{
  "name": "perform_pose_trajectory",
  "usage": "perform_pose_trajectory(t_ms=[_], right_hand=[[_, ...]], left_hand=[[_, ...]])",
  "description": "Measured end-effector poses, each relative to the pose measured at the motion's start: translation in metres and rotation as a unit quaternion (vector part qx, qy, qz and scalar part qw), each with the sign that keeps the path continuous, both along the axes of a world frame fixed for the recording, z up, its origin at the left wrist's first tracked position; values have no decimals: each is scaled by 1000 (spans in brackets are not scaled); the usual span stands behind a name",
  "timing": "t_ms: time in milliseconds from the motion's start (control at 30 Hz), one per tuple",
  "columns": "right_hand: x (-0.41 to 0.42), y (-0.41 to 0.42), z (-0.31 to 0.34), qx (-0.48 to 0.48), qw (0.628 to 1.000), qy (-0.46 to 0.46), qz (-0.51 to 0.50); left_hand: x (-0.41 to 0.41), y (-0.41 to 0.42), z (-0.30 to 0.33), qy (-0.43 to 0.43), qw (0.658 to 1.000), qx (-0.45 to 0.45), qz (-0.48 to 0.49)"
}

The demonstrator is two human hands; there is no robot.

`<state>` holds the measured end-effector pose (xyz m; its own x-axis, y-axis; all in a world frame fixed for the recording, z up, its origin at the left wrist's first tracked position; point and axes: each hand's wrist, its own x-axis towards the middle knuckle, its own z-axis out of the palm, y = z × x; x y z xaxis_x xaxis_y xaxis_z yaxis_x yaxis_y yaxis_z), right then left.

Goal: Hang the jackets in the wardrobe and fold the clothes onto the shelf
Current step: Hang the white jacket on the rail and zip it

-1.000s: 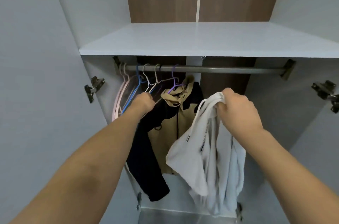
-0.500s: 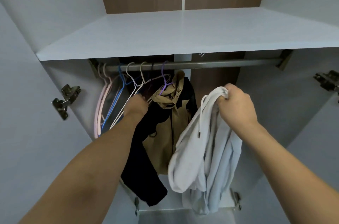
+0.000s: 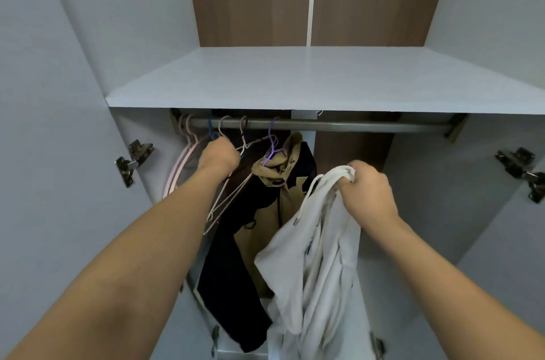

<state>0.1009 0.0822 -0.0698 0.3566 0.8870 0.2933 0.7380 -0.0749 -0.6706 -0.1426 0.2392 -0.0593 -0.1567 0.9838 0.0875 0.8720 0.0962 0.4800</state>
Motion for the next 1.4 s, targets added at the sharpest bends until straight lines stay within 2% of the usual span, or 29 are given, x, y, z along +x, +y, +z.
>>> perform_pose_trajectory(t_ms=[67, 133, 267, 333, 467, 600, 767, 1000, 1233, 1333, 1400], right_hand=[[4, -1, 1, -7, 1000, 25, -4], [7, -6, 1, -38, 994, 97, 5], [5, -14, -1, -88, 947, 309, 21], [0, -15, -3, -104, 930, 352, 22], [-14, -24, -4, -137, 937, 319, 31], [-21, -38, 0, -147, 962, 223, 57], [-15, -56, 1, -144, 977, 133, 89], [-13, -88, 10, -124, 976, 101, 151], [-21, -143, 39, -20, 938, 74, 337], [-1, -164, 49, 48, 924, -40, 377], [15, -169, 45, 46, 916, -115, 381]], left_hand=[[3, -17, -7, -7, 1000, -8, 16], [1, -48, -20, -12, 999, -14, 28], [-16, -138, -38, 2, 998, -6, 67], [-24, -188, -35, 8, 997, 10, 81], [-40, -294, -15, 31, 992, 19, 119], [-44, -397, 20, 37, 991, 13, 130], [-32, -474, 51, -30, 994, -7, 101], [14, -464, 33, -146, 988, -22, 52], [55, -432, -3, -193, 981, 6, 14], [43, -427, -12, -260, 965, 27, -39], [35, -427, -11, -279, 955, 61, -74]])
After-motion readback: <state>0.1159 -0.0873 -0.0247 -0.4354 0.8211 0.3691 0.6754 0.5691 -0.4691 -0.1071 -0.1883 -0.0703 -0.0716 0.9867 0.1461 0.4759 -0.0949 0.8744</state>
